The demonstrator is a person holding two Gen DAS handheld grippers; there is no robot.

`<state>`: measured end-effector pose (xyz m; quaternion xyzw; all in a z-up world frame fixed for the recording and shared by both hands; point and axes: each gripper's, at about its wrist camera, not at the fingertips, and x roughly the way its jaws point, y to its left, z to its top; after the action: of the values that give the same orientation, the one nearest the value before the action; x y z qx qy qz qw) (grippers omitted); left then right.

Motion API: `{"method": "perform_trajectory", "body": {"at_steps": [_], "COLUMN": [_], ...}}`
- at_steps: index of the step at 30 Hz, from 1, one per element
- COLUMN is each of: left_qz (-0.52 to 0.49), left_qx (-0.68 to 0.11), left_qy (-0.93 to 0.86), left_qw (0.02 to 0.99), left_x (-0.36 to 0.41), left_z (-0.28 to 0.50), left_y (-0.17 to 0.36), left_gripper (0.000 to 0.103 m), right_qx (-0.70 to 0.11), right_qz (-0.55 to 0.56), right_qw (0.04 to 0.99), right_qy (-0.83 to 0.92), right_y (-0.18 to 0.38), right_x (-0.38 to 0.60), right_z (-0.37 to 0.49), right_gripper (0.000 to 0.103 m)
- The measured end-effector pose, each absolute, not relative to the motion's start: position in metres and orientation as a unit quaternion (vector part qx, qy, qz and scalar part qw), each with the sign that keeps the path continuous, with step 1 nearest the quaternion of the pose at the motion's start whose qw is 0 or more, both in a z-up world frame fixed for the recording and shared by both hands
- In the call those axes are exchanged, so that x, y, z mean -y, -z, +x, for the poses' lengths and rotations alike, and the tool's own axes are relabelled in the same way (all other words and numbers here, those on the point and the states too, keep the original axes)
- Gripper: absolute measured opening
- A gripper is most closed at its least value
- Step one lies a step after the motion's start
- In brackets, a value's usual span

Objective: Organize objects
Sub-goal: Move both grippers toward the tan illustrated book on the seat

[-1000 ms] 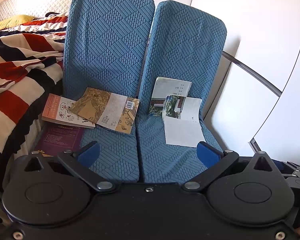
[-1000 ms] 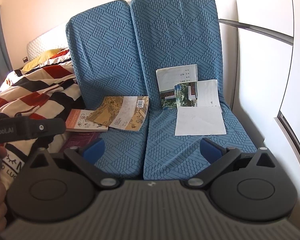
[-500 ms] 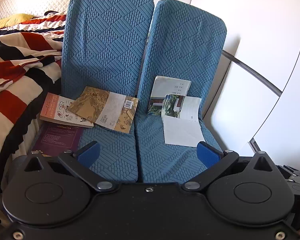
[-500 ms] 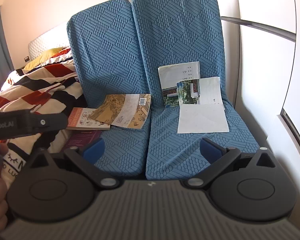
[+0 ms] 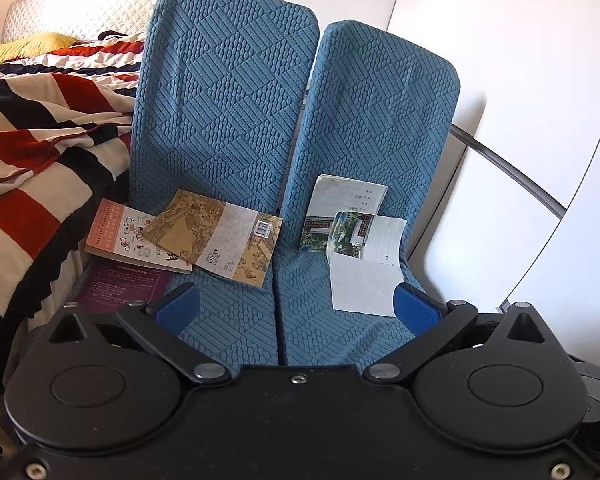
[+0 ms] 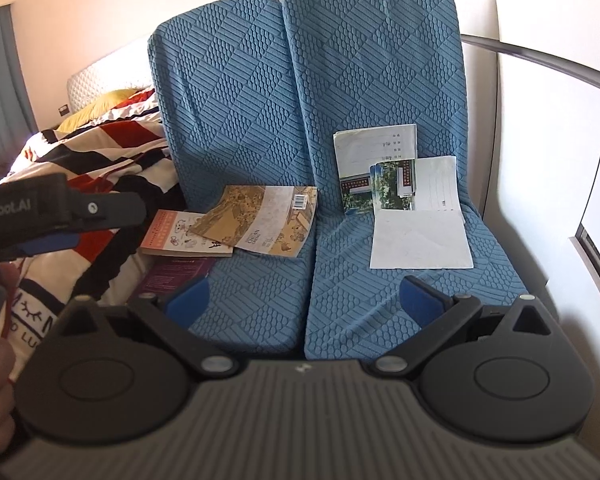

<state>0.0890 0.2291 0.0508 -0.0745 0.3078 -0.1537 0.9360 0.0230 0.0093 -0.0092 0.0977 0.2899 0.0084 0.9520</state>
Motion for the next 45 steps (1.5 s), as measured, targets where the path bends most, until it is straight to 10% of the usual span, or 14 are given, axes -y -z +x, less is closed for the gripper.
{"method": "perform_trajectory", "body": {"at_steps": [45], "left_qz": [-0.088], "left_qx": [-0.359], "left_qy": [0.113], "left_qw": [0.922], "left_x": [-0.263], "left_z": [0.230], "left_y": [0.012], "left_gripper": [0.103], "right_qx": [-0.359], "right_qz": [0.088], "right_qw": [0.929], "right_qy": [-0.008], "right_y": [0.053], "right_x": [-0.031], "right_z": [0.144], "right_gripper": [0.103]}}
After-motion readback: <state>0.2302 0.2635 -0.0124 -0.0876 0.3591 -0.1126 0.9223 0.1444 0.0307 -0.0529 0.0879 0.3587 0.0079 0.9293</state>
